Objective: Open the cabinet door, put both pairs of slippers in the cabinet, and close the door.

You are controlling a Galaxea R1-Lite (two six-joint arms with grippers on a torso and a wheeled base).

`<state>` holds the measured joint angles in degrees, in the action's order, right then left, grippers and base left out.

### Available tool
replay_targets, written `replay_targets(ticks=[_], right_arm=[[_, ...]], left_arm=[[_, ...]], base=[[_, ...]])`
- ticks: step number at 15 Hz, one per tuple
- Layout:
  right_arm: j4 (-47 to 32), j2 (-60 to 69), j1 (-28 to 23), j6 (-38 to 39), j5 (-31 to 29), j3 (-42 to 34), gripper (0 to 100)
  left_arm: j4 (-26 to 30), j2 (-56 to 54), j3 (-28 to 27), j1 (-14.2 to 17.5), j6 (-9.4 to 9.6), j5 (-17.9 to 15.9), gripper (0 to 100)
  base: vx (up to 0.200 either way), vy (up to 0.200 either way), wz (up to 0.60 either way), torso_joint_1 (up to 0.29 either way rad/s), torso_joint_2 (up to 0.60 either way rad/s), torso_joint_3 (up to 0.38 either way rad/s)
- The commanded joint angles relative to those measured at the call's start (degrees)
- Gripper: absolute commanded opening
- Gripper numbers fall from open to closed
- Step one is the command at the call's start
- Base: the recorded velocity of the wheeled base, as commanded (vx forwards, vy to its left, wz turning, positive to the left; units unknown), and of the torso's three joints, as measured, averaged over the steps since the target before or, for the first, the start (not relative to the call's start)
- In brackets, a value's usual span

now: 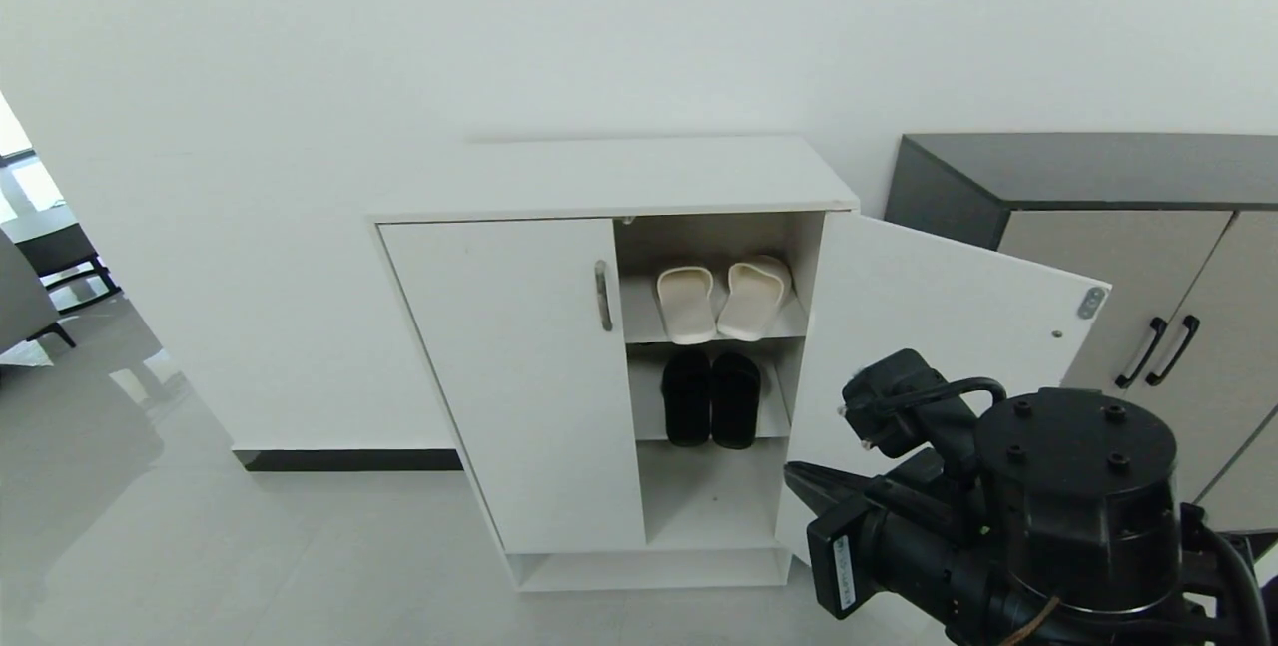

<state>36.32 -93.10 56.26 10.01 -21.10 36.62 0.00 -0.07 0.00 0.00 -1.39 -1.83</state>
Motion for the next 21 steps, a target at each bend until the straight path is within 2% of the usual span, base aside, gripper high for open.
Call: replay_targets(ticks=[1, 21], right_arm=[[0.07, -0.24, 0.08, 0.01, 0.01, -0.06, 0], [0.07, -0.24, 0.43, 0.01, 0.45, -0.15, 0]], left_arm=[[0.0, 0.07, 0.0, 0.0, -0.02, -0.02, 0], [0.0, 0.07, 0.0, 0.0, -0.02, -0.02, 0]], base=[[0.0, 0.0, 0.0, 0.222, -0.49, -0.295], [0.0, 0.0, 0.0, 0.244, -0.52, -0.28]])
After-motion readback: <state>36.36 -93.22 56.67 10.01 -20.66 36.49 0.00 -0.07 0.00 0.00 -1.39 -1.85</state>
